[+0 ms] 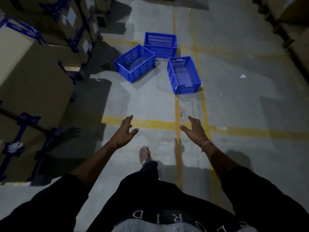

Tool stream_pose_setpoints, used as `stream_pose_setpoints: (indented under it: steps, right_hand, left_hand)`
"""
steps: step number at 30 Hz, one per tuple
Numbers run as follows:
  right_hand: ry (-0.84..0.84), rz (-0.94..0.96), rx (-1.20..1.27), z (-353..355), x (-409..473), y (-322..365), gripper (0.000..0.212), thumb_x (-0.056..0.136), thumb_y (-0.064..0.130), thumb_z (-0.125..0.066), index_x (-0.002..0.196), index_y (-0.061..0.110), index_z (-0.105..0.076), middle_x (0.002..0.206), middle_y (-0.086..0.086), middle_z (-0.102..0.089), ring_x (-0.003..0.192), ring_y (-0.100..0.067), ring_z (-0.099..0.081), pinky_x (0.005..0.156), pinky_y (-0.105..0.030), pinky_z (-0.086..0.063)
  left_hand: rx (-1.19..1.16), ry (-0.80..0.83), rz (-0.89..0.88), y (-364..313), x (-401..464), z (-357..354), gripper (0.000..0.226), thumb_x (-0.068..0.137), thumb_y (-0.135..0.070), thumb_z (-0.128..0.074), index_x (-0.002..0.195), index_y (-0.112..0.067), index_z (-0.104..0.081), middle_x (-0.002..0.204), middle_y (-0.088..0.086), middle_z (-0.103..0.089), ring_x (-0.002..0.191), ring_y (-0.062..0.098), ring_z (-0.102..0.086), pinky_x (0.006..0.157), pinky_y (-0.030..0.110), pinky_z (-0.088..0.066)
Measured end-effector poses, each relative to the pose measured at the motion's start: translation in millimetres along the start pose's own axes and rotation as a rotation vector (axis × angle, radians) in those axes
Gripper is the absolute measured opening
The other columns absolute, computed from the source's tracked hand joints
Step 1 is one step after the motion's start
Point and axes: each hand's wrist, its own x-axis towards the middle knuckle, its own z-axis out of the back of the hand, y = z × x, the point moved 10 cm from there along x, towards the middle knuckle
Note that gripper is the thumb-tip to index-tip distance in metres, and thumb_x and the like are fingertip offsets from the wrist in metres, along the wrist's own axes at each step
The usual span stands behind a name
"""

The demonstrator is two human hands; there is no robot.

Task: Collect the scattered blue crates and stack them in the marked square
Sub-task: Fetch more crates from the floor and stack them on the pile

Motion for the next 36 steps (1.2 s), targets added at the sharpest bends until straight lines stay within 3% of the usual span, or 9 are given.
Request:
stream_pose_setpoints:
  steps: [4,7,16,20,24,28,33,36]
  right_hand:
    - [-0.003,-0.046,0.006,20.0,87.0,26.4,0.077,0.088,0.047,-0.067,0.151,0.019,-0.034,0.150,-0.005,-0.033,0.138,-0.021,-0.040,0.107,-0.025,-0.029]
    - [-0.018,-0.028,-0.009,36.9,154.8,59.6,0.078,0.088,0.045,-0.068,0.152,0.017,-0.034,0.151,-0.007,-0.033,0.137,-0.022,-0.041,0.105,-0.023,-0.029]
    - [-0.021,0.017,0.025,59.3,329.8,141.1,0.078,0.089,0.044,-0.067,0.152,0.017,-0.031,0.152,-0.008,-0.031,0.141,-0.023,-0.034,0.104,-0.024,-0.027]
    - [0.002,0.032,0.010,70.8,421.4,161.0,0.079,0.088,0.044,-0.069,0.151,0.014,-0.033,0.151,-0.010,-0.032,0.140,-0.023,-0.034,0.103,-0.023,-0.028]
    - [0.035,0.043,-0.004,88.1,526.5,181.3,0.082,0.086,0.049,-0.068,0.152,0.014,-0.032,0.149,-0.010,-0.033,0.139,-0.028,-0.037,0.112,-0.035,-0.032]
    - [0.100,0.083,-0.014,109.1,619.7,218.6,0.083,0.087,0.051,-0.067,0.153,0.017,-0.031,0.153,-0.008,-0.031,0.141,-0.027,-0.034,0.113,-0.037,-0.031]
    - [0.184,0.181,-0.094,134.7,732.5,274.7,0.080,0.089,0.051,-0.065,0.154,0.020,-0.029,0.161,-0.005,-0.021,0.148,-0.024,-0.022,0.117,-0.039,-0.024]
    - [0.211,0.207,-0.116,141.0,782.0,300.2,0.079,0.088,0.049,-0.066,0.152,0.018,-0.032,0.156,-0.009,-0.026,0.145,-0.027,-0.028,0.116,-0.039,-0.027]
  left_hand:
    - [-0.009,0.001,0.075,-1.8,94.2,28.7,0.075,0.099,-0.033,-0.059,0.160,-0.020,-0.017,0.165,0.005,-0.015,0.135,0.025,-0.048,0.101,0.033,-0.044]
    - [0.060,0.040,0.000,-21.0,167.4,52.2,0.076,0.099,-0.033,-0.060,0.160,-0.018,-0.017,0.166,0.007,-0.013,0.135,0.026,-0.049,0.099,0.030,-0.043]
    - [0.108,0.055,0.018,-49.9,337.8,114.0,0.076,0.099,-0.036,-0.059,0.160,-0.022,-0.015,0.167,0.005,-0.010,0.136,0.025,-0.048,0.103,0.031,-0.043]
    - [0.103,0.010,0.050,-48.8,409.7,133.5,0.076,0.099,-0.036,-0.059,0.160,-0.021,-0.017,0.166,0.006,-0.012,0.135,0.026,-0.049,0.100,0.030,-0.044]
    - [0.098,-0.051,0.086,-53.4,491.6,153.8,0.077,0.098,-0.036,-0.061,0.160,-0.022,-0.017,0.166,0.006,-0.012,0.134,0.028,-0.050,0.098,0.028,-0.043]
    - [0.104,-0.099,0.118,-79.0,565.3,174.3,0.075,0.099,-0.032,-0.061,0.159,-0.019,-0.018,0.165,0.008,-0.015,0.134,0.026,-0.049,0.102,0.027,-0.042]
    - [0.119,-0.166,0.126,-106.9,655.7,205.6,0.078,0.098,-0.036,-0.060,0.160,-0.020,-0.015,0.165,0.007,-0.016,0.137,0.024,-0.045,0.112,0.039,-0.041]
    - [0.083,-0.205,0.164,-110.5,688.8,215.8,0.079,0.098,-0.039,-0.059,0.161,-0.021,-0.014,0.165,0.006,-0.015,0.134,0.022,-0.047,0.113,0.041,-0.041]
